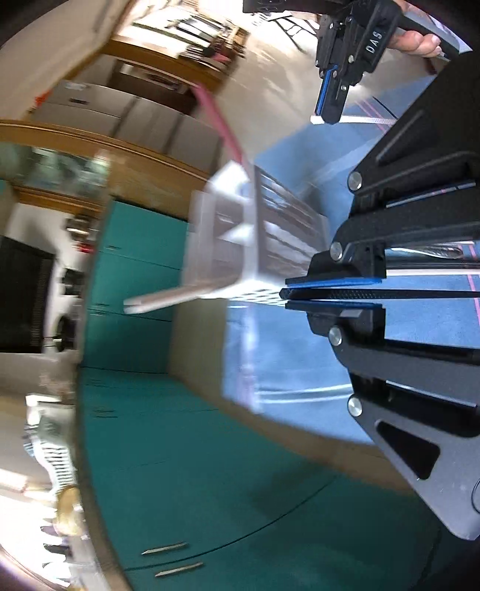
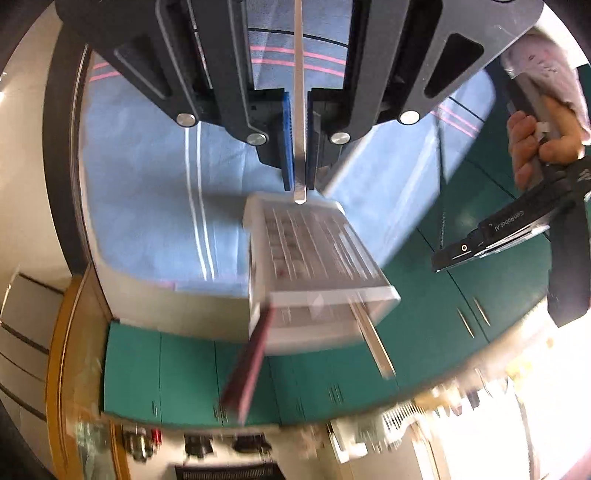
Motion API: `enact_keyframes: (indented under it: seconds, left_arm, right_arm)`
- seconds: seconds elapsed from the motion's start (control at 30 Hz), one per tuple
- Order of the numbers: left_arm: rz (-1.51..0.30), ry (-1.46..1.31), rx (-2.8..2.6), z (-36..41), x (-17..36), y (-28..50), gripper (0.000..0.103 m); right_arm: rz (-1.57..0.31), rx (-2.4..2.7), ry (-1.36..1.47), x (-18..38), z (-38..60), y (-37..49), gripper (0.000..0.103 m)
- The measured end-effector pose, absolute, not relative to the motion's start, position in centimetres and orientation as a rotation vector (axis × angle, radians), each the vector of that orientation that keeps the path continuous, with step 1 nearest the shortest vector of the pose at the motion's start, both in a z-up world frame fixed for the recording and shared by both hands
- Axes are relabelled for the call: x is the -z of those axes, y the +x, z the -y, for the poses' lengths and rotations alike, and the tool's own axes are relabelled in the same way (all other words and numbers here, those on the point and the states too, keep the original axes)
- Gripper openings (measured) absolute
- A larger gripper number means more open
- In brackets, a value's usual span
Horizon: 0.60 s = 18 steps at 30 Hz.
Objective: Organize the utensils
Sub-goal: 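Lift both chopsticks up over the white holder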
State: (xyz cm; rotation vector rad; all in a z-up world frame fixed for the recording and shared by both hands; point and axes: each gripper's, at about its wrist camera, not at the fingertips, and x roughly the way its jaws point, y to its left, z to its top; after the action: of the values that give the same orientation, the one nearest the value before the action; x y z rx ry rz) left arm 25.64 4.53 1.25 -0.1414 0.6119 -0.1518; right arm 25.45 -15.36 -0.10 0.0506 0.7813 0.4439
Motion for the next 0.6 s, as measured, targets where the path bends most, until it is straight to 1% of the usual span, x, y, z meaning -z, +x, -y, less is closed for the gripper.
enact_keyframes:
  seconds: [0.17, 0.4, 0.6]
  left_arm:
    - [-0.471, -0.163, 0.149, -5.9, -6.3, 23.0, 0.006]
    - [-0.361, -0.173, 0.154, -6.7, -10.5, 21.5, 0.006]
    - [-0.297, -0.212, 0.163, -7.9, -12.7, 21.3, 0.006]
  right_arm:
    - [-0.669, -0.478, 0.068, -4.9, 16.8, 23.9, 0.007]
    - [-0.559, -0.504, 0.067, -9.7, 16.7, 23.2, 0.007]
    - [-0.477, -0.520, 0.063, -13.1, 16.7, 23.6, 0.007]
